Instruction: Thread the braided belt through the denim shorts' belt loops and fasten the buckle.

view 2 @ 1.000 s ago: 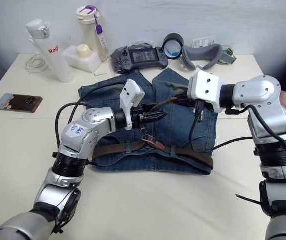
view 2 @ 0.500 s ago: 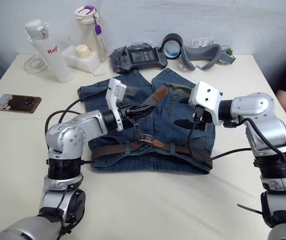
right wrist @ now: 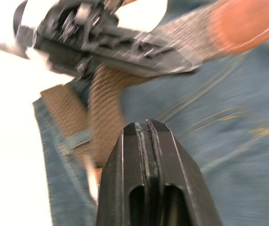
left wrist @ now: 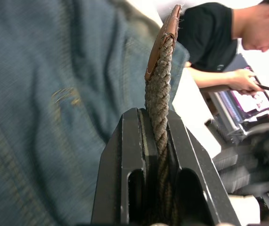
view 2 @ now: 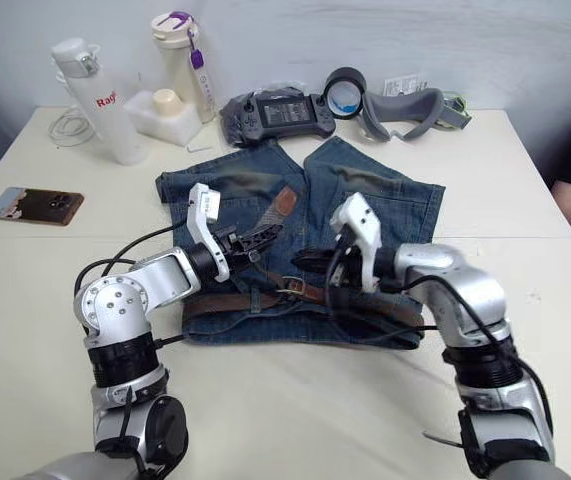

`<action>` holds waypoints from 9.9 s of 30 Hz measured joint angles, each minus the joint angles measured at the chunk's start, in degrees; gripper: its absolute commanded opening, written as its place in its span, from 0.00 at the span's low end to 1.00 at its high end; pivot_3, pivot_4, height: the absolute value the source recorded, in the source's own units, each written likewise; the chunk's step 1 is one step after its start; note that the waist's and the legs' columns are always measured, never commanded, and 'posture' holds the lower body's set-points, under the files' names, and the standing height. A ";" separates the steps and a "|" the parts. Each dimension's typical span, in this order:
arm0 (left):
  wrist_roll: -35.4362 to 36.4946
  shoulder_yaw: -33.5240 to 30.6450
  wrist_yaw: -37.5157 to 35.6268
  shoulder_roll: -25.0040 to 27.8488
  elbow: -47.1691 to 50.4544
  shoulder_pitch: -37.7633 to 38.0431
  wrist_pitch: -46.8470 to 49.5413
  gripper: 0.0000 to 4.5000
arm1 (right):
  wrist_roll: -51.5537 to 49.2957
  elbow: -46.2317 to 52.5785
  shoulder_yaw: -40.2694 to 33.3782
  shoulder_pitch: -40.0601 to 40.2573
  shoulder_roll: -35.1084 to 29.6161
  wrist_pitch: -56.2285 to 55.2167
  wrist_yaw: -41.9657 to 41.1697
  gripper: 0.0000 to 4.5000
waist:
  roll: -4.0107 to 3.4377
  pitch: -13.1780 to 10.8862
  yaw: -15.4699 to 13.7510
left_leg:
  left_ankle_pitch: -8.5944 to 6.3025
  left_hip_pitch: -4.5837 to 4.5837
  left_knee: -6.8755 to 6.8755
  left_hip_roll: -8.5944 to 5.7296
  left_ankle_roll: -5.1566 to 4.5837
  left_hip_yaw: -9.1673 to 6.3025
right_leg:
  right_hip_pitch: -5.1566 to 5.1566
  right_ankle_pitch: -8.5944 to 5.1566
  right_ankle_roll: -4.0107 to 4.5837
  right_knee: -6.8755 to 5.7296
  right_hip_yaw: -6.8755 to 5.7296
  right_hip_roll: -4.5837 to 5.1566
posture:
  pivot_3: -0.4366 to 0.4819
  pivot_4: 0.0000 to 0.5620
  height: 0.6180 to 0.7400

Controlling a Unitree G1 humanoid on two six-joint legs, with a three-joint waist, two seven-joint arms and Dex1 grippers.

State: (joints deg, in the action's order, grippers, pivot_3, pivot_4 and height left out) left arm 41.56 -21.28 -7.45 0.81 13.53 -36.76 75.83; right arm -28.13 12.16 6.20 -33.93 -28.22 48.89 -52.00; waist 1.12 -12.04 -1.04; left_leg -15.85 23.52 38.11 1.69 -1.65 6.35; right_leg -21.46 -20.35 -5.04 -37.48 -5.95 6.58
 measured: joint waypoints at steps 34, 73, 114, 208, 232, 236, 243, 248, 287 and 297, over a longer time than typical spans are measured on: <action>-7.47 12.23 -10.19 24.86 14.71 26.47 -22.40 0.00 | -0.79 -5.37 9.88 -3.73 -7.66 2.32 -9.81 0.01 | 0.49 0.50 1.28 | -0.11 -0.20 -0.23 0.22 0.22 0.17 | 0.00 -0.07 0.14 0.14 0.15 0.06 | 0.48 0.27 1.00; -21.87 20.28 -15.34 24.85 7.90 27.65 -38.08 0.00 | 11.09 -15.96 21.53 -11.79 4.01 3.17 -10.18 0.01 | 0.31 1.92 1.38 | -0.23 -0.46 -0.47 0.23 0.22 0.13 | 0.12 -0.07 0.14 0.12 0.08 0.14 | 0.48 0.27 1.00; -23.13 24.01 -40.59 8.75 -68.75 -33.51 -44.70 0.00 | 34.48 -25.50 29.74 -12.49 14.00 -15.96 -10.41 0.01 | -1.11 5.10 2.85 | -1.07 -3.77 -2.22 0.43 1.18 0.18 | 2.72 -0.42 0.60 1.56 0.02 -0.07 | 0.48 0.27 1.00; -14.92 9.02 -31.61 42.83 3.40 26.81 -29.73 0.00 | 4.15 -10.68 15.90 -10.56 7.59 8.10 -7.62 0.01 | -0.06 0.60 2.74 | 0.38 -0.28 -1.76 -0.05 0.81 -0.74 | -0.13 -0.02 0.40 0.97 -0.06 -0.05 | 0.48 0.27 1.00; -14.89 9.19 -31.64 42.81 3.41 27.24 -30.36 0.00 | 2.45 -11.42 13.94 -14.04 6.24 10.04 -8.37 0.01 | -0.06 0.60 2.74 | 0.39 -0.30 -1.63 -0.05 0.79 -0.76 | -0.13 -0.02 0.40 0.75 -0.07 -0.04 | 0.48 0.27 1.00; -14.90 9.48 -31.65 42.74 3.35 27.14 -30.81 0.00 | 3.71 -11.75 16.29 -13.83 6.47 9.41 -7.92 0.01 | -0.06 0.60 2.75 | 0.39 -0.30 -1.62 -0.05 0.79 -0.76 | -0.14 -0.02 0.40 0.73 -0.08 -0.04 | 0.48 0.27 1.00; -14.91 9.60 -31.73 42.74 2.71 27.06 -31.29 0.00 | 5.82 -14.64 18.87 -13.12 7.85 7.15 -7.40 0.01 | -0.06 0.61 2.74 | 0.39 -0.30 -1.53 -0.05 0.79 -0.76 | -0.13 -0.02 0.40 0.63 -0.08 -0.04 | 0.48 0.27 1.00; -14.91 9.62 -31.77 42.74 2.49 27.06 -31.41 0.00 | 6.74 -14.78 19.83 -13.11 7.88 6.10 -7.51 0.01 | -0.05 0.62 2.80 | 0.39 -0.32 -1.49 -0.04 0.79 -0.76 | -0.13 -0.02 0.40 0.58 -0.08 -0.05 | 0.48 0.27 1.00; 4.43 5.15 -31.60 35.92 -4.17 9.30 -13.36 0.00 | 29.78 -25.93 39.11 -22.97 14.03 -9.60 -15.29 0.01 | -0.35 3.82 4.30 | -0.19 -3.15 -2.28 0.09 1.46 -0.76 | 1.93 -0.16 0.58 0.83 -0.06 -0.07 | 0.48 0.27 1.00; 1.93 15.70 -36.91 31.85 -32.47 -16.49 -8.36 0.00 | 38.47 -25.92 40.66 -21.52 14.79 -19.73 -16.06 0.01 | -0.05 4.65 4.16 | -0.30 -3.41 -2.39 0.07 1.88 -0.80 | 2.13 -0.17 0.58 0.98 -0.02 -0.19 | 0.48 0.27 1.00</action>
State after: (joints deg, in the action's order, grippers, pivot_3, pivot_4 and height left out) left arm 43.49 -5.58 -44.36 32.66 -18.93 -53.25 67.47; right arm 10.34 -13.75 46.86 -55.45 -13.42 29.15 -68.06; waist 1.07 -7.39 3.12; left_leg -16.15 20.11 35.72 1.76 0.23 5.55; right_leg -19.33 -20.52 -4.46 -36.51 -5.97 6.39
